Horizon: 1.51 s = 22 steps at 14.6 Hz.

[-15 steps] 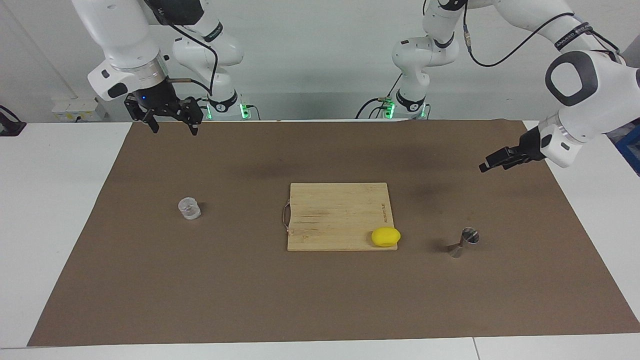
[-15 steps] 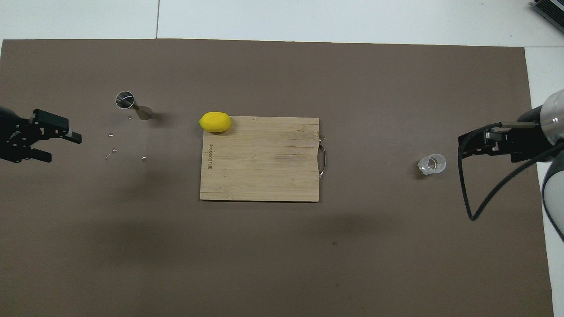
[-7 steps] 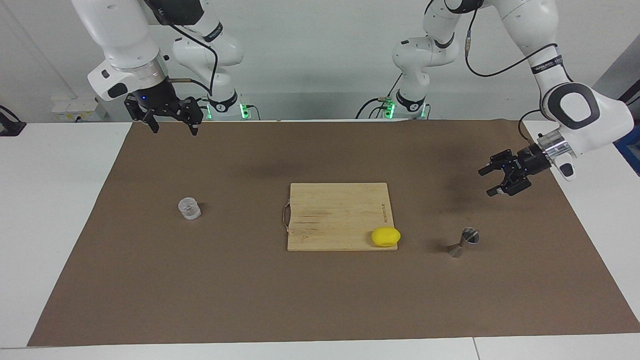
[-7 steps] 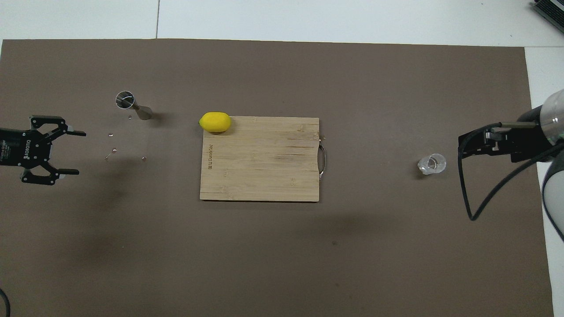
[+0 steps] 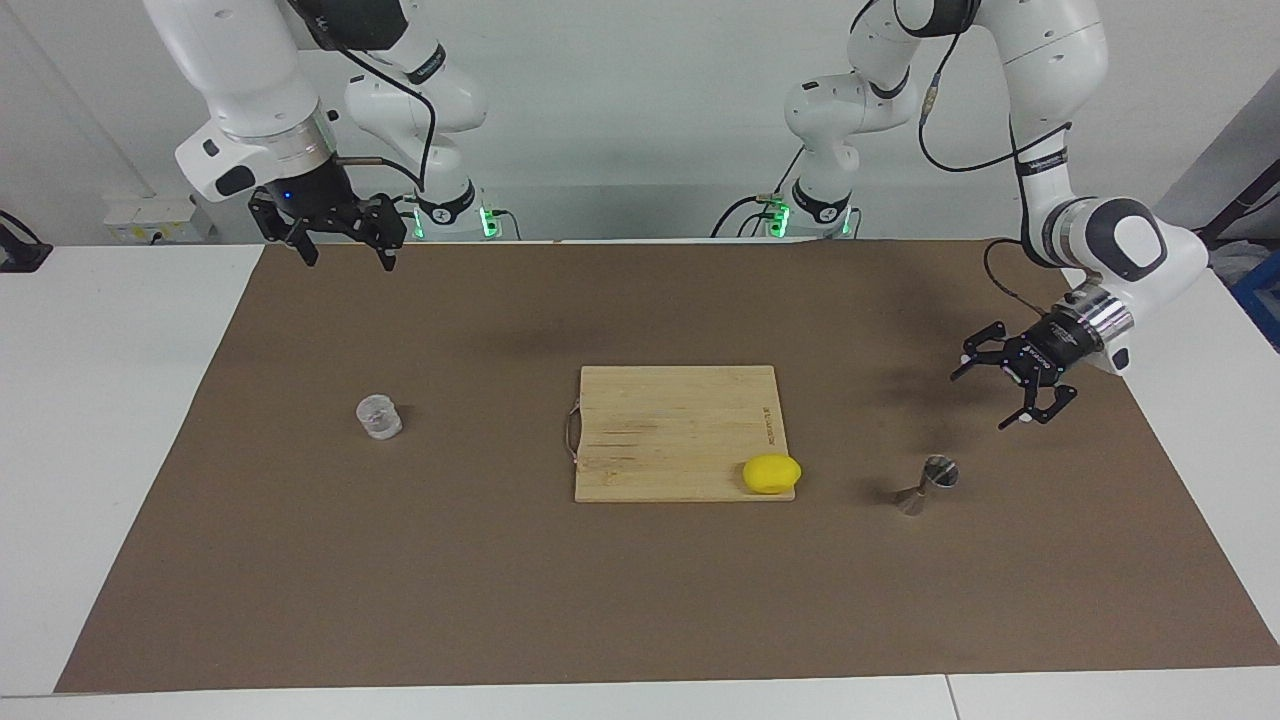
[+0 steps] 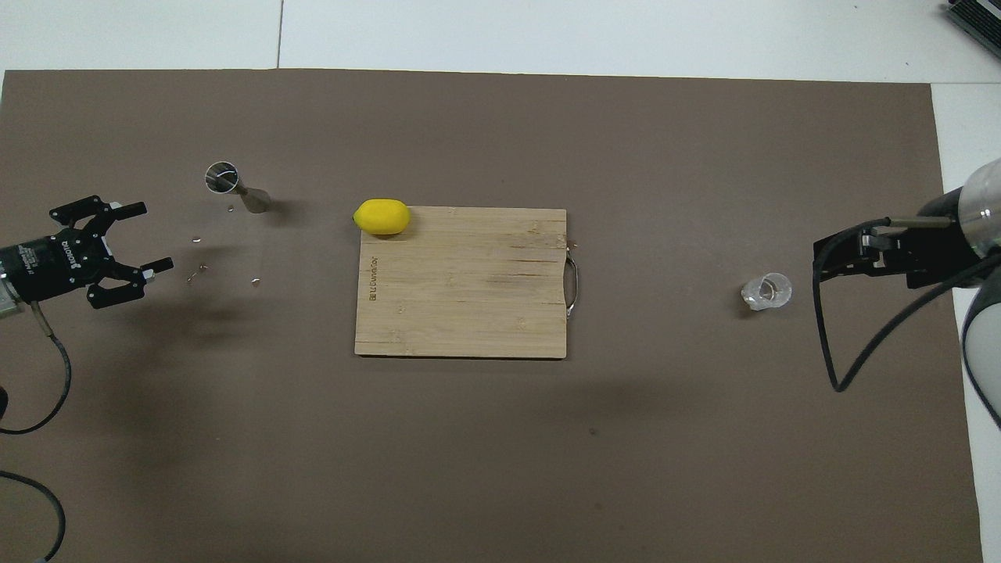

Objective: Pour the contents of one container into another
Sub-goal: 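Open the left gripper and reach toward the small dark cup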

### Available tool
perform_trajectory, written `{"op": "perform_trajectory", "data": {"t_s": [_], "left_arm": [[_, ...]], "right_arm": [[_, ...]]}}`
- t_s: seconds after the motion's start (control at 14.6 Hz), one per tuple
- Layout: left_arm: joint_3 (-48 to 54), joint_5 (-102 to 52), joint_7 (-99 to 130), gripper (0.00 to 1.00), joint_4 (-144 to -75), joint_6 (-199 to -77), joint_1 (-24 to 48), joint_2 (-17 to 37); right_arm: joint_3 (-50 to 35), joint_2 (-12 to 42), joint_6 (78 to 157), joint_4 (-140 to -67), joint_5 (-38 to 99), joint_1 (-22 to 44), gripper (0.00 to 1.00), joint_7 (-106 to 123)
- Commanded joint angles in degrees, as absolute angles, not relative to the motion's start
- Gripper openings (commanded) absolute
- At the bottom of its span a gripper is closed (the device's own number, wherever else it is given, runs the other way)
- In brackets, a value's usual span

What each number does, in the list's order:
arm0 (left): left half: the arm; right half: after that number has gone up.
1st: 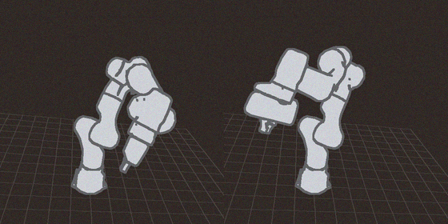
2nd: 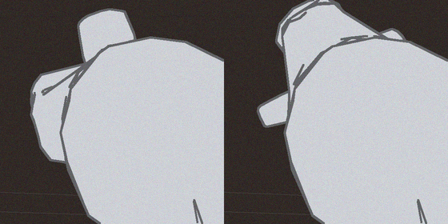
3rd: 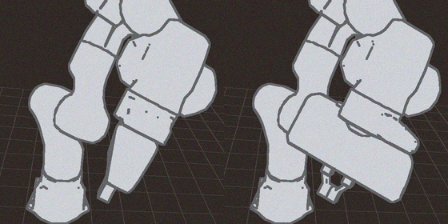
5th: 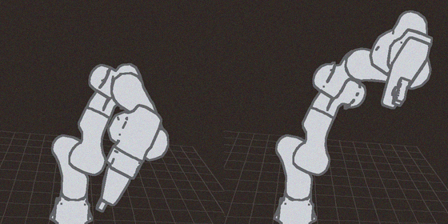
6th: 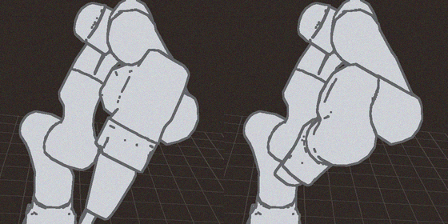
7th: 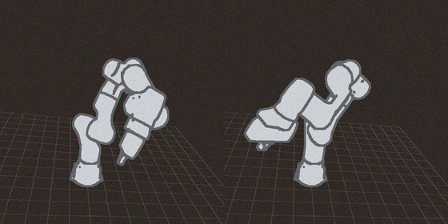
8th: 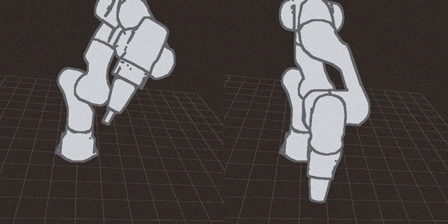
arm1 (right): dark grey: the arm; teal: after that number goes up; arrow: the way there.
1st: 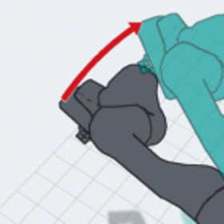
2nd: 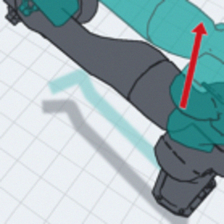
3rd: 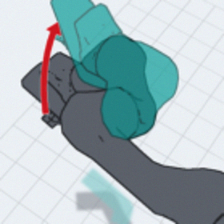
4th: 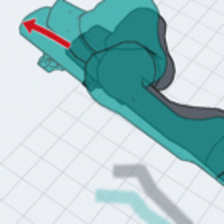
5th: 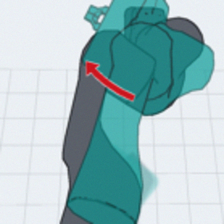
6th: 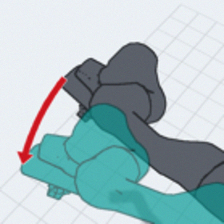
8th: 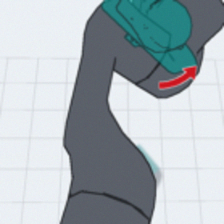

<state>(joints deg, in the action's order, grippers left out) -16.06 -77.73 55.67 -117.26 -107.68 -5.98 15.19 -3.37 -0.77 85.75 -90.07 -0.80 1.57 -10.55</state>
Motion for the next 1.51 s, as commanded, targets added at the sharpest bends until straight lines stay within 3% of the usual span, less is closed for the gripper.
{"op": "perform_trajectory", "data": {"t_s": [0.0, 0.68, 1.44], "left_arm": [[-15.6, -83.6, 57.2, 1.0, -118.2, -110.1, -5.4, 15.8], [-15.4, -94.1, 56.8, 1.0, -117.9, -118.9, 2.5, 18.1], [-15.5, -98.4, 56.6, 0.99, -117.0, -122.8, 5.8, 19.6]], "right_arm": [[-3.4, -2.0, 85.4, -91.3, 0.4, 1.1, 1.0, -9.1], [-3.4, -1.9, 85.4, -91.3, 0.4, 1.1, 1.0, -9.1], [-3.3, -1.9, 85.5, -91.3, 0.4, 0.6, 1.0, -9.2]]}}
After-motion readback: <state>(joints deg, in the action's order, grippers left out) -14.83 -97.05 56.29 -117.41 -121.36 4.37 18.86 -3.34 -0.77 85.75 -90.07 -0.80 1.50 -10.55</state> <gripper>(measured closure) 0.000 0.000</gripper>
